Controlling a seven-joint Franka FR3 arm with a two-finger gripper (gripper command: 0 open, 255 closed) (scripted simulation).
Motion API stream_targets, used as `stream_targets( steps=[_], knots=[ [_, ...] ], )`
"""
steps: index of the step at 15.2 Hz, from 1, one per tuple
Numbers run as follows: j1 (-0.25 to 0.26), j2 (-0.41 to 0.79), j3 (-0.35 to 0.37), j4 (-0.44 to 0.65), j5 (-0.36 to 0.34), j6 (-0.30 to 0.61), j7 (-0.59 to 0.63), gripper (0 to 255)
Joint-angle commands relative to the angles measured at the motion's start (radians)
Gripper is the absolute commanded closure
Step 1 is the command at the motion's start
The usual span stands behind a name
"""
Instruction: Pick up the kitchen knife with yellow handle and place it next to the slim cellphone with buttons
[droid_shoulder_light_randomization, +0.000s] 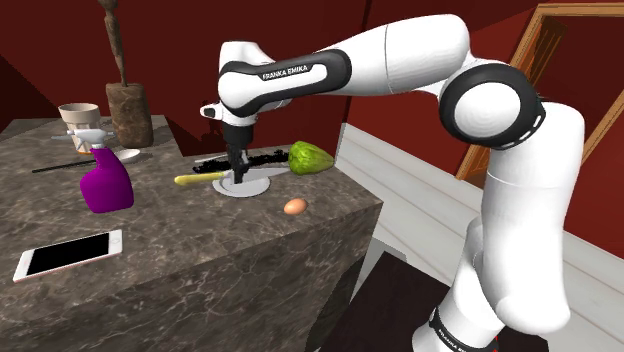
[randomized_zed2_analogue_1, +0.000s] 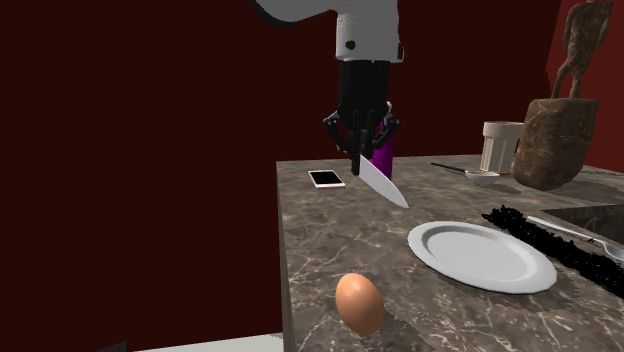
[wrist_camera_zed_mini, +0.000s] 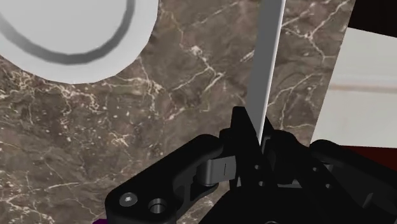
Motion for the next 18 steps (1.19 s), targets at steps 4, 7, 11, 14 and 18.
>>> stream_targets(
  steps=[4, 7, 11, 14, 18],
  knots=[
    [0.057, 0.093, 0.032, 0.139, -0.002, -0.044, 0.095, 255],
    [0.091, 0.158, 0.049, 0.239, -0.005, -0.077, 0.15, 255],
    [0.136, 0.267, 0.067, 0.41, -0.009, -0.139, 0.219, 255],
    [0.165, 0.356, 0.077, 0.543, -0.011, -0.181, 0.262, 255],
    [0.166, 0.355, 0.078, 0.487, -0.01, -0.126, 0.26, 255]
  ],
)
